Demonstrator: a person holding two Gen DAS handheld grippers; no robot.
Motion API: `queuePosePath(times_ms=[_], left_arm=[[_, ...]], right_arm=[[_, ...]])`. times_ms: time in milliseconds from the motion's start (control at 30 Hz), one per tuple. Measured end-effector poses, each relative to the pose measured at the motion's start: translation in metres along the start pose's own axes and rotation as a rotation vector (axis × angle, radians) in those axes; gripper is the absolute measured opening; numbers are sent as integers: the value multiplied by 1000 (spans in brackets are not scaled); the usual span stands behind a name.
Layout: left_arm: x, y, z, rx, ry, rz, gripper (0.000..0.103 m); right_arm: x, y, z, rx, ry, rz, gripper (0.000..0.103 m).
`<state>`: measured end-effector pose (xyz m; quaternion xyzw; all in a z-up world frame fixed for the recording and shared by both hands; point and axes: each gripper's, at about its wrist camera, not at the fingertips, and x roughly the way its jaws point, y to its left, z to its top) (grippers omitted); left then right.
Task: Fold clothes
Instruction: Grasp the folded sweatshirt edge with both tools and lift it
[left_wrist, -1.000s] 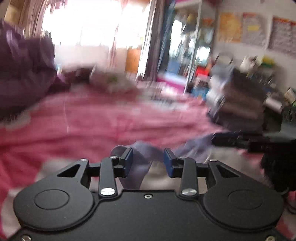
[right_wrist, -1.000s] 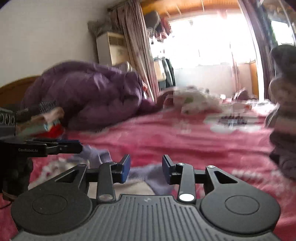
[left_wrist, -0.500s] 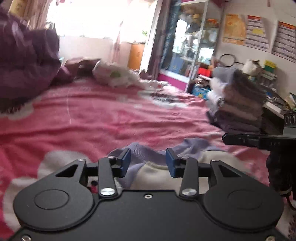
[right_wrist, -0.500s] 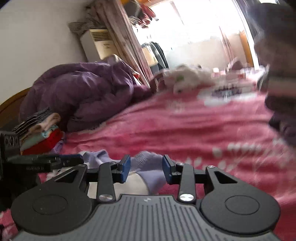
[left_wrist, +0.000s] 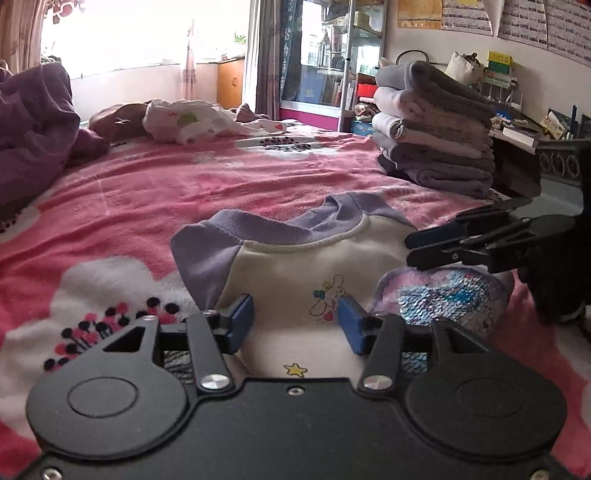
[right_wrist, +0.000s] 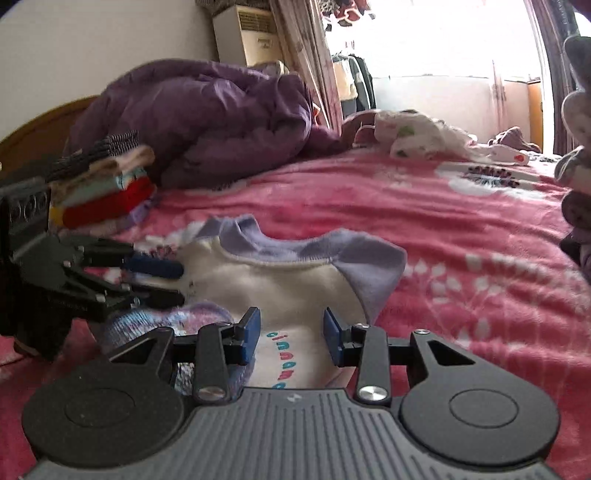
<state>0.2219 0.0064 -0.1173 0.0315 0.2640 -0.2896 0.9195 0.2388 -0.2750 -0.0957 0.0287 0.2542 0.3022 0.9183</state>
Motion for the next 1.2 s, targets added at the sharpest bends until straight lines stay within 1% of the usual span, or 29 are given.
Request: queuePosePath(times_ms=[67, 167, 200, 233, 267, 300, 333, 367, 400, 433, 467, 533, 600, 700, 767, 833, 900, 1000, 1033, 1067, 1100, 1133, 1167, 1200], left_arm=[[-2, 4, 1, -27, -5, -17, 52], [-15, 8, 5, -100, -55, 9, 52], [-21, 11, 4, -141, -67, 21, 52], [-26, 15, 3, -193, -69, 36, 55], [-30, 20, 0, -255, -64, 54, 60], [-34, 25, -2, -316, -58, 72, 60], [-37, 30, -5, -382, -54, 72, 61], [-40, 35, -9, -453, -49, 56, 66], [-43, 39, -12, -523, -45, 39, 70], [-45, 43, -16, -590, -30, 26, 77], [-44, 45, -20, -650, -7, 13, 79], [-40, 46, -27, -729, 23, -8, 79], [-37, 46, -28, -735, 32, -17, 79], [-31, 45, -25, -732, 31, -43, 78], [-25, 45, -25, -736, 28, -59, 76], [-19, 45, -25, -735, 20, -74, 75], [-12, 42, -23, -724, 16, -80, 74], [-6, 39, -21, -717, 2, -93, 72], [-5, 39, -21, -718, -2, -92, 68], [-3, 38, -21, -719, -5, -88, 56], [-2, 38, -22, -721, -9, -83, 52], [-2, 38, -23, -727, -13, -79, 45], [-2, 39, -24, -738, -18, -75, 41], [-2, 40, -26, -749, -24, -70, 39]], right_arm=[[1, -2, -1, 6, -3, 7, 38], [-9, -3, -2, 29, -55, -1, 36], [-13, -2, -2, 39, -79, -16, 39], [-19, -2, -2, 53, -106, -39, 39], [-23, -4, -1, 81, -122, -61, 43], [-26, -7, -1, 125, -126, -82, 49], [-29, -11, -2, 186, -126, -97, 51], [-32, -18, -4, 277, -122, -93, 55], [-35, -25, -7, 377, -118, -70, 58], [-37, -32, -12, 471, -114, -48, 60], [-40, -37, -18, 549, -108, -33, 64], [-43, -41, -31, 638, -86, -15, 68], [-43, -41, -41, 690, -62, 7, 69], [-34, -35, -39, 646, -37, 46, 72], [-26, -36, -39, 652, -37, 70, 73], [-17, -36, -38, 641, -31, 79, 71], [-8, -37, -35, 629, -26, 84, 62], [4, -38, -31, 622, -23, 90, 59], [8, -38, -29, 621, -23, 94, 59], [11, -37, -28, 616, -23, 97, 58], [13, -36, -26, 607, -23, 98, 53], [15, -36, -26, 600, -24, 97, 49], [16, -36, -27, 602, -26, 98, 42], [16, -37, -29, 609, -31, 101, 37]])
